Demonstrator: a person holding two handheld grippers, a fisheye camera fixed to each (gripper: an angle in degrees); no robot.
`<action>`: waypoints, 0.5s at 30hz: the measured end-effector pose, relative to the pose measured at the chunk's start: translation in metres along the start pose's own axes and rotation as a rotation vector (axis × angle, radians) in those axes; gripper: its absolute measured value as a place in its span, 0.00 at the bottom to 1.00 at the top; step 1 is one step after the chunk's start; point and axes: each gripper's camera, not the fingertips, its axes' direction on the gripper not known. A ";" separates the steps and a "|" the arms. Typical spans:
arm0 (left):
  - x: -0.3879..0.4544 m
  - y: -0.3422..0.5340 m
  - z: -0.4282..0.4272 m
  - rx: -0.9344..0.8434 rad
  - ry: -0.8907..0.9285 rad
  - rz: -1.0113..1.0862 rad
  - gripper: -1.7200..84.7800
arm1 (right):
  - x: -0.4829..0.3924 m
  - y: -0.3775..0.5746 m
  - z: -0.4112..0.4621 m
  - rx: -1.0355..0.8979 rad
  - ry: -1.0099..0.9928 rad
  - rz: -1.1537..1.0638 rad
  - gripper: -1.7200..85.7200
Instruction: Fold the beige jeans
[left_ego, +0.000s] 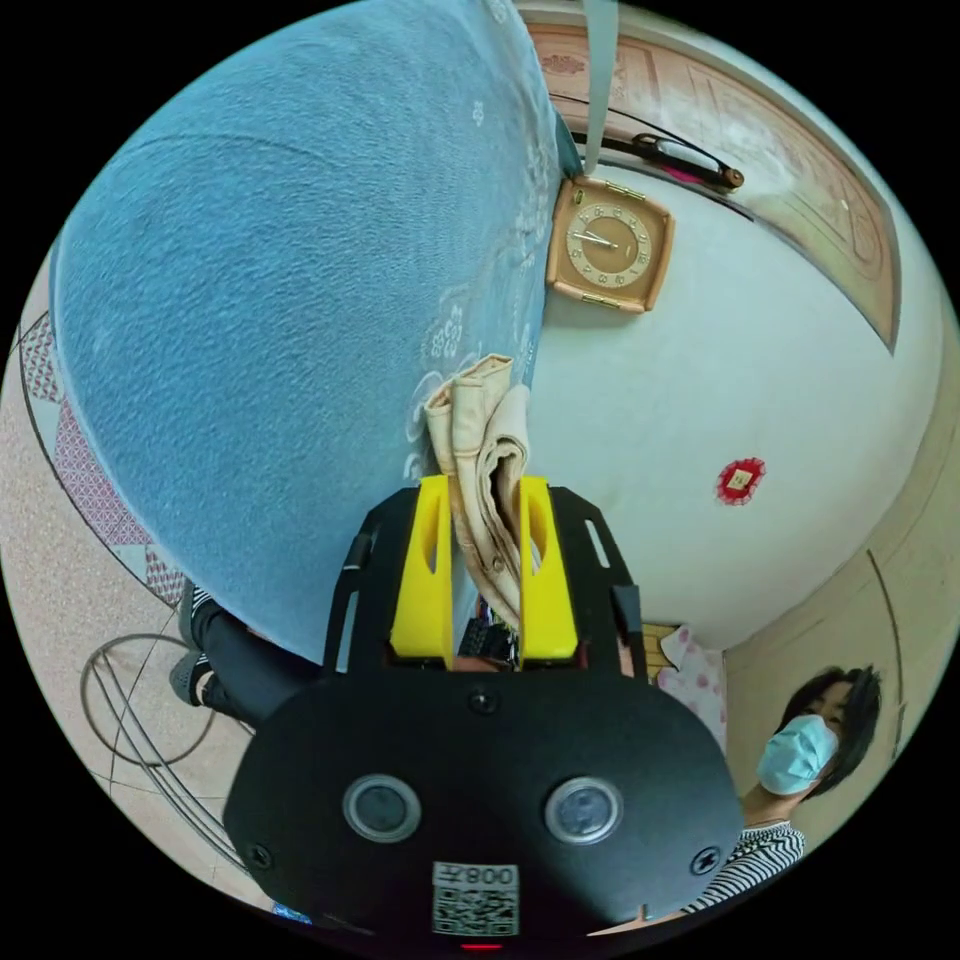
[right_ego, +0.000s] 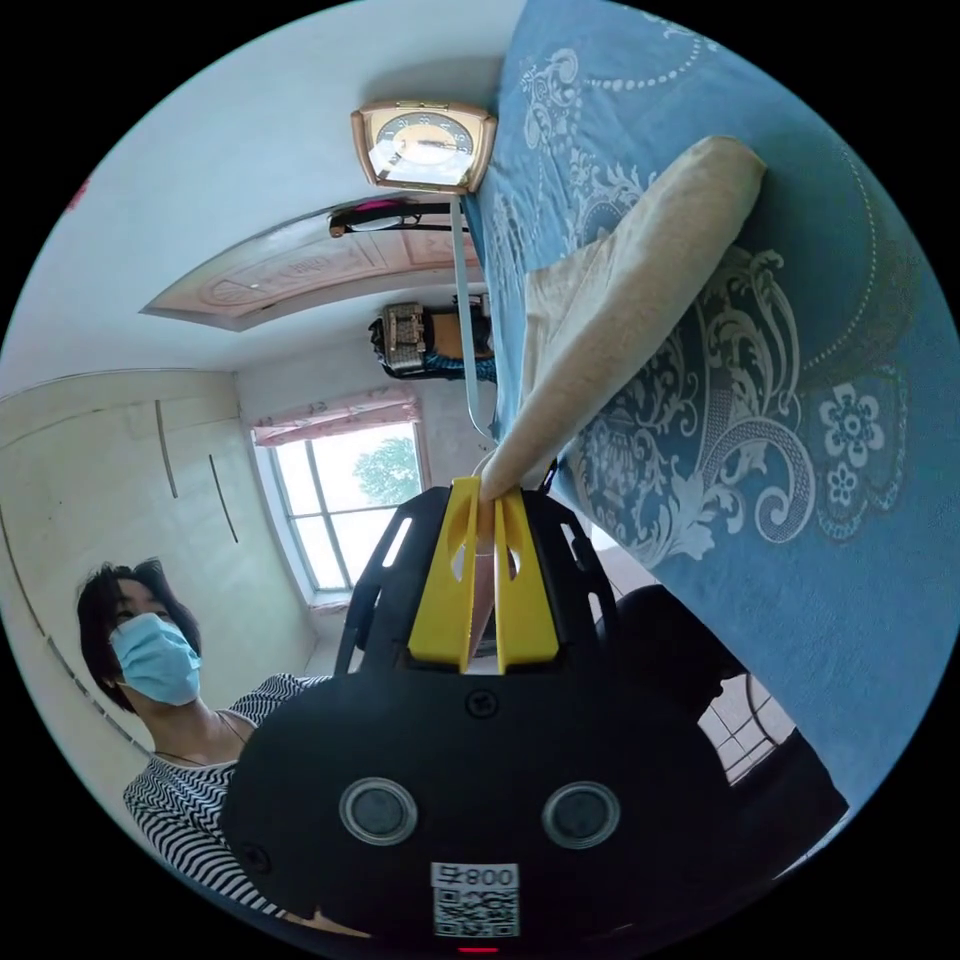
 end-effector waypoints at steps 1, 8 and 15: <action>0.001 0.000 0.004 -0.008 -0.008 0.006 0.12 | 0.006 0.003 -0.006 -0.004 0.011 0.006 0.03; 0.039 0.030 0.034 -0.009 -0.053 0.104 0.09 | 0.024 0.033 -0.067 0.010 0.013 0.009 0.03; 0.078 0.082 0.071 -0.042 -0.021 0.174 0.09 | 0.013 0.090 -0.133 -0.019 0.012 -0.062 0.03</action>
